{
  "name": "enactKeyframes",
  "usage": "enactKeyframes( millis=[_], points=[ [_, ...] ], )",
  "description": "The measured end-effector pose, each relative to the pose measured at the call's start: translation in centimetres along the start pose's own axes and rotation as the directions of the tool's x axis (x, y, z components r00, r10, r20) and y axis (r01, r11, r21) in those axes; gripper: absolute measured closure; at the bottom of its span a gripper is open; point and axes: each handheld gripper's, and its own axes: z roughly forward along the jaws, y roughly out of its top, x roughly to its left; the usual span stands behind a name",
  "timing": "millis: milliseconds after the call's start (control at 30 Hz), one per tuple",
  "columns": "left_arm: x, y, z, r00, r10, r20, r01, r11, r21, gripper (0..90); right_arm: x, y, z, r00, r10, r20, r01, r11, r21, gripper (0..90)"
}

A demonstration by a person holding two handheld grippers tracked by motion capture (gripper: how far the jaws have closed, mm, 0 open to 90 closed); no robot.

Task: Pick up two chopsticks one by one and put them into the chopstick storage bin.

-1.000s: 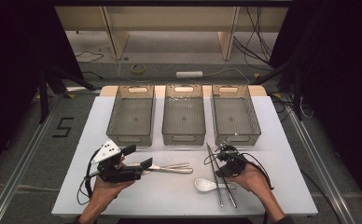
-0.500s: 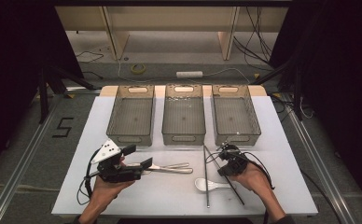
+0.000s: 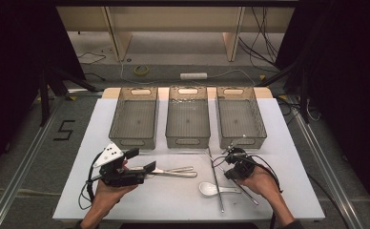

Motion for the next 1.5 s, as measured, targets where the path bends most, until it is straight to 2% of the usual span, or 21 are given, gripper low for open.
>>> enactKeyframes(
  millis=[200,400,467,533,567,600,633,667,733,767,900,1000,1067,1100,1167,1200,1267,1333,1400,1467,1500],
  points=[
    [0.0,0.0,0.1,1.0000,0.000,0.003,0.000,1.0000,0.003,15.9,0.6,0.3,-1.2,0.9983,-0.058,0.005,0.058,0.998,-0.020,86.7],
    [-0.1,0.0,0.5,0.9998,0.009,0.018,-0.009,0.9996,0.026,15.9,2.0,1.1,-1.9,0.9887,-0.149,-0.009,0.149,0.988,-0.026,86.6],
    [-0.2,0.0,0.8,0.9995,0.014,0.028,-0.015,0.9992,0.038,15.9,3.0,1.5,-2.2,0.9775,-0.210,-0.017,0.210,0.977,-0.032,86.6],
    [-0.3,0.1,1.0,0.9987,0.025,0.044,-0.027,0.9984,0.050,15.9,3.3,1.6,-2.3,0.9724,-0.232,-0.022,0.231,0.972,-0.036,86.7],
    [-0.4,0.1,1.2,0.9981,0.030,0.054,-0.034,0.9976,0.060,15.9,4.1,1.8,-2.5,0.9597,-0.280,-0.025,0.279,0.960,-0.034,86.6],
    [-0.5,0.2,1.5,0.9973,0.037,0.063,-0.041,0.9966,0.071,15.9,4.1,1.8,-2.5,0.9597,-0.280,-0.025,0.279,0.960,-0.034,86.6],
    [-0.6,0.2,1.7,0.9963,0.049,0.071,-0.054,0.9951,0.083,15.9,4.8,2.0,-2.6,0.9450,-0.326,-0.029,0.325,0.945,-0.033,86.7],
    [-0.7,0.2,2.0,0.9952,0.058,0.079,-0.065,0.9936,0.092,15.9,5.1,2.1,-2.6,0.9385,-0.344,-0.032,0.343,0.939,-0.032,86.7],
    [-1.0,0.2,2.5,0.9925,0.078,0.094,-0.089,0.9891,0.117,15.9,5.5,2.2,-2.7,0.9339,-0.355,-0.038,0.355,0.935,-0.029,86.7],
    [-1.2,0.2,2.7,0.9906,0.092,0.101,-0.105,0.9856,0.132,16.0,6.0,2.4,-2.7,0.9227,-0.384,-0.036,0.383,0.923,-0.032,86.6],
    [-2.1,0.4,3.7,0.9795,0.136,0.149,-0.161,0.9715,0.174,15.9,6.6,2.7,-2.7,0.9103,-0.412,-0.044,0.410,0.911,-0.041,86.6],
    [-2.7,0.4,4.5,0.9691,0.175,0.174,-0.208,0.9580,0.197,16.0,7.1,3.0,-2.8,0.8876,-0.458,-0.051,0.456,0.889,-0.048,86.6],
    [-3.0,0.3,5.2,0.9610,0.202,0.189,-0.241,0.9460,0.217,16.0,7.3,3.0,-2.9,0.8868,-0.459,-0.055,0.457,0.888,-0.043,86.6],
    [-3.2,0.2,5.4,0.9555,0.218,0.199,-0.261,0.9379,0.229,16.0,7.6,3.1,-3.0,0.8782,-0.474,-0.061,0.473,0.880,-0.043,86.6],
    [-3.4,0.1,5.9,0.9459,0.244,0.214,-0.294,0.9228,0.249,16.0,7.7,3.1,-2.9,0.8796,-0.472,-0.061,0.470,0.882,-0.046,86.6],
    [-3.6,0.1,6.0,0.9415,0.253,0.222,-0.307,0.9167,0.256,16.0,7.9,3.1,-2.9,0.8718,-0.486,-0.063,0.484,0.874,-0.047,86.6],
    [-3.8,0.0,6.3,0.9347,0.266,0.235,-0.326,0.9066,0.268,16.3,8.0,3.1,-2.9,0.8658,-0.496,-0.067,0.494,0.868,-0.040,86.6],
    [-4.1,-0.1,6.5,0.9287,0.278,0.245,-0.342,0.8978,0.277,16.4,8.1,3.1,-2.9,0.8667,-0.494,-0.067,0.493,0.869,-0.041,86.6],
    [-4.2,-0.1,6.6,0.9231,0.287,0.255,-0.355,0.8920,0.280,16.7,8.2,3.1,-2.9,0.8536,-0.516,-0.071,0.515,0.857,-0.040,86.6],
    [-4.3,-0.2,6.7,0.9163,0.304,0.260,-0.375,0.8808,0.289,16.8,8.3,3.1,-2.9,0.8537,-0.515,-0.074,0.514,0.857,-0.037,86.6],
    [-4.4,-0.2,6.8,0.9138,0.309,0.264,-0.381,0.8765,0.294,17.9,8.4,3.1,-2.9,0.8490,-0.523,-0.073,0.522,0.852,-0.037,86.6]
  ],
)
